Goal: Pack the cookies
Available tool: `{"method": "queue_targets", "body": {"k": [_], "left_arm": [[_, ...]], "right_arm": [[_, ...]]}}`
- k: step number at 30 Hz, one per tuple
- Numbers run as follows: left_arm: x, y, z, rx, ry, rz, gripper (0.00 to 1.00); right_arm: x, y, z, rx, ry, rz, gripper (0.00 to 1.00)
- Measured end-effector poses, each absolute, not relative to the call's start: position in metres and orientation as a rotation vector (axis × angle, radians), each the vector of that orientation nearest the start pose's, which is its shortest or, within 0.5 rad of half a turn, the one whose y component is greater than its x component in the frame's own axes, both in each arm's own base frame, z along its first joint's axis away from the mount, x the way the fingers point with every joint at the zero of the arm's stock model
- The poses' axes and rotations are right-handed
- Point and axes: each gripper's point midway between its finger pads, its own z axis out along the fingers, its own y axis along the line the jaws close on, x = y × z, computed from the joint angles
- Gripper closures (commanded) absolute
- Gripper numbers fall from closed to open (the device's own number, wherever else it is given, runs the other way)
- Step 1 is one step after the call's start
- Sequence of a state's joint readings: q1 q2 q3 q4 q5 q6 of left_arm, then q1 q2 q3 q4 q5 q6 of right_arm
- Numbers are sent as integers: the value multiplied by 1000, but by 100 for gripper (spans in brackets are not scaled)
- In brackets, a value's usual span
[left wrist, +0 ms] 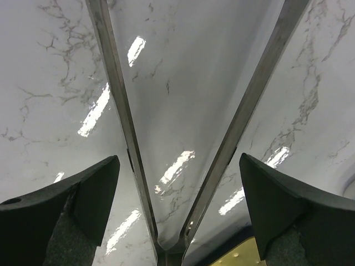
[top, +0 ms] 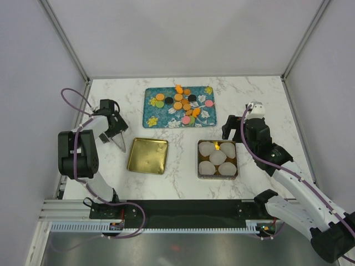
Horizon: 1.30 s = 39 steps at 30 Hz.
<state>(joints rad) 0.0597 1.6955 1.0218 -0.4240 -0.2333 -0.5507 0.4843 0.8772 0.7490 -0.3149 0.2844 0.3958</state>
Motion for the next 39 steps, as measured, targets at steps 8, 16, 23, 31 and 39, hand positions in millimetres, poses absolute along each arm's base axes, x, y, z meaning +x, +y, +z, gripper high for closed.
{"method": "queue_targets", "body": {"k": [8, 16, 23, 31, 39], "left_arm": [[369, 45, 19, -846, 2528, 193, 13], [374, 47, 18, -820, 2542, 206, 44], [372, 40, 29, -811, 2549, 152, 46], [376, 25, 110, -726, 2383, 57, 45], [371, -39, 159, -473, 2346, -36, 45]], "right_arm": [[289, 115, 205, 88, 2002, 289, 2], [288, 119, 205, 76, 2004, 308, 2], [285, 125, 207, 52, 2005, 347, 2], [284, 129, 207, 37, 2014, 369, 2], [282, 127, 215, 35, 2004, 371, 2]]}}
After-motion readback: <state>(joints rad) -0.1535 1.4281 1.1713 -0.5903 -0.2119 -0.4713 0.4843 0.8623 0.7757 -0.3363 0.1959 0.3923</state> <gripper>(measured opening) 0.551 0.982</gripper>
